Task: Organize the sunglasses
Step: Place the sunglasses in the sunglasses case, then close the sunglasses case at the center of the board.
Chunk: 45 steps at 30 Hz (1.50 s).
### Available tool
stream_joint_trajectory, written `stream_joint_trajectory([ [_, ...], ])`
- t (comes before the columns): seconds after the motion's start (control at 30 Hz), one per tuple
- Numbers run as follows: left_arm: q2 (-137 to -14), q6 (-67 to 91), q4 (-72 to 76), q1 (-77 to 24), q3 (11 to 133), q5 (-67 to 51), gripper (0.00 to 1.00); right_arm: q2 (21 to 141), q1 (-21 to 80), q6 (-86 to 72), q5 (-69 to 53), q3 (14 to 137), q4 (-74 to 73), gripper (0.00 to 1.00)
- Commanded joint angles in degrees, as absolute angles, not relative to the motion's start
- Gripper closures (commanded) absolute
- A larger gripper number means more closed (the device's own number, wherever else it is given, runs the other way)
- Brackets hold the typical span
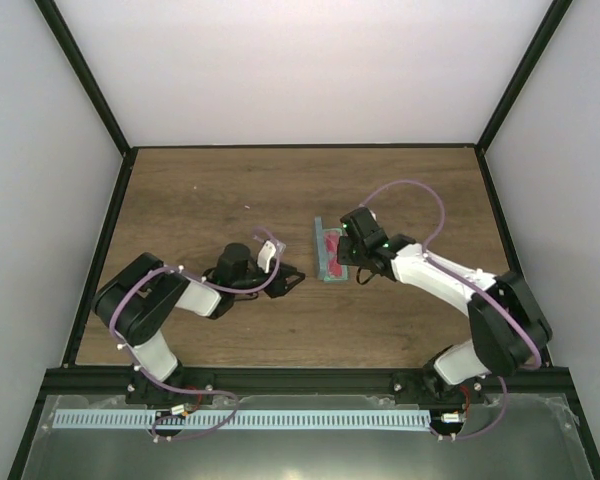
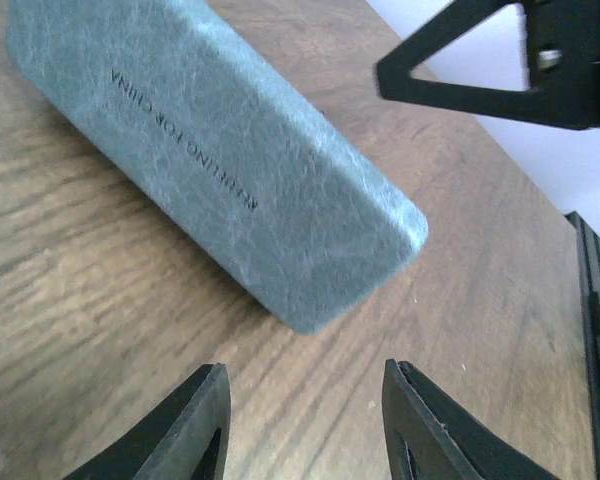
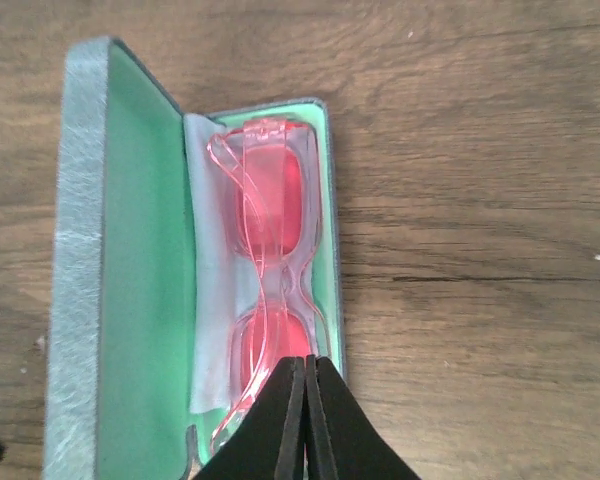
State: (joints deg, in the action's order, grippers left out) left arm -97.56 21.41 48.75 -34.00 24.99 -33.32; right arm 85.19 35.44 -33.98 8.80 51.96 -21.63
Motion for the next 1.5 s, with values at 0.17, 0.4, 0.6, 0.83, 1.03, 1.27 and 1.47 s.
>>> stream_joint_trajectory([
  [0.17, -96.49, 21.53, 38.59, -38.23, 33.38, -20.46, 0.53, 80.95, 34.30, -32.23, 18.84, 57.39, -28.52, 0.99],
  [0.4, -100.03, 22.83, 33.19, -38.13, 39.56, -19.19, 0.51, 86.28, 23.05, -33.00, 0.00, 50.34, -12.48, 0.99],
  [0.6, -102.57, 22.49, 29.34, -38.14, 44.33, -19.51, 0.51, 90.34, 21.80, -32.91, -4.47, 46.04, -3.90, 0.99],
  [0.83, -104.47, 22.82, 26.44, -38.22, 48.40, -19.58, 0.52, 94.84, 21.71, -31.64, -11.96, 45.82, -0.13, 0.99],
  [1.03, -106.57, 22.98, 23.63, -38.32, 51.78, -18.72, 0.52, 98.63, 21.72, -30.86, -14.50, 47.15, -0.23, 0.99],
  [1.27, -111.09, 23.96, 18.18, -38.32, 57.96, -18.45, 0.53, 99.93, 21.37, -31.02, -18.29, 46.94, 1.05, 0.99],
  [1.47, -114.08, 24.21, 16.26, -38.41, 61.15, -18.90, 0.53, 99.45, 18.98, -32.67, -23.61, 44.82, 4.14, 0.99],
])
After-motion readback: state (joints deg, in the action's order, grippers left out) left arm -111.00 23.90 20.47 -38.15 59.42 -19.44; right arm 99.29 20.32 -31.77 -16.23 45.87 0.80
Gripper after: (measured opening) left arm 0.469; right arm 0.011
